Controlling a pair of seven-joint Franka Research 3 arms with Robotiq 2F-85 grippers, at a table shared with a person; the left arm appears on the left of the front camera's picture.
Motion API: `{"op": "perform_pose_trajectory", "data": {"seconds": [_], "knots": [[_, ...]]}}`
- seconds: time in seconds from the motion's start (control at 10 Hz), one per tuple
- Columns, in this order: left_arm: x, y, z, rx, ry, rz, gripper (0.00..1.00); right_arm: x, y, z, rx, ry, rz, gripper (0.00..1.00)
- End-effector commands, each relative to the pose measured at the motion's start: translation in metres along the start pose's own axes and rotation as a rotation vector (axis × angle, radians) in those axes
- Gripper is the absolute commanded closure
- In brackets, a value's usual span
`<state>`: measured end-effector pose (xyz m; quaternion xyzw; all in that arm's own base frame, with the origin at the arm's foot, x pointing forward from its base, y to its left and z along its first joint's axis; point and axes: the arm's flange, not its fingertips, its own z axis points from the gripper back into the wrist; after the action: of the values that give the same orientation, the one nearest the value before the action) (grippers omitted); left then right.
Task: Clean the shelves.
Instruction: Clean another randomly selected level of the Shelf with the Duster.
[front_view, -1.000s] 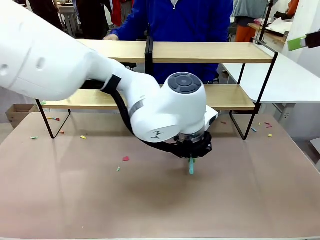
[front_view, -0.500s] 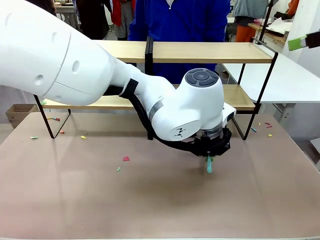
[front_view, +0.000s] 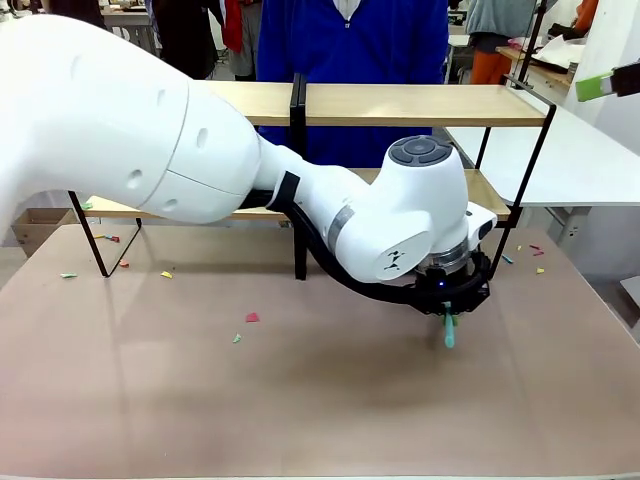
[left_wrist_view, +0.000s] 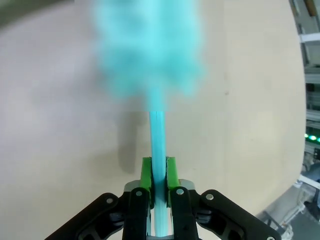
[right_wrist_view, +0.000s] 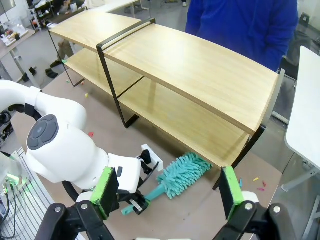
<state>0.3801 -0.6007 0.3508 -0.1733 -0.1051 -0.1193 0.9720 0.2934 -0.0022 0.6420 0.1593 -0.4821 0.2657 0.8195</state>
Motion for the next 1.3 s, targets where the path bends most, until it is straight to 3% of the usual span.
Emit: {"op": "perform_pose_trajectory", "data": {"seconds": [0.0, 0.3, 0.8, 1.2], "knots": [[0.007, -0.01, -0.003, -0.059, 0.006, -0.033, 0.87, -0.001, 0.0, -0.001, 0.006, -0.002, 0.005, 0.0], [0.011, -0.015, -0.005, -0.208, 0.017, -0.09, 0.87, -0.001, 0.0, -0.001, 0.006, -0.002, 0.005, 0.0], [0.011, -0.004, 0.016, -0.277, -0.011, -0.087, 0.87, -0.001, 0.0, -0.001, 0.006, -0.002, 0.005, 0.0], [-0.023, 0.039, 0.092, -0.359, -0.064, -0.144, 0.87, -0.001, 0.0, -0.001, 0.006, -0.002, 0.005, 0.0]]}}
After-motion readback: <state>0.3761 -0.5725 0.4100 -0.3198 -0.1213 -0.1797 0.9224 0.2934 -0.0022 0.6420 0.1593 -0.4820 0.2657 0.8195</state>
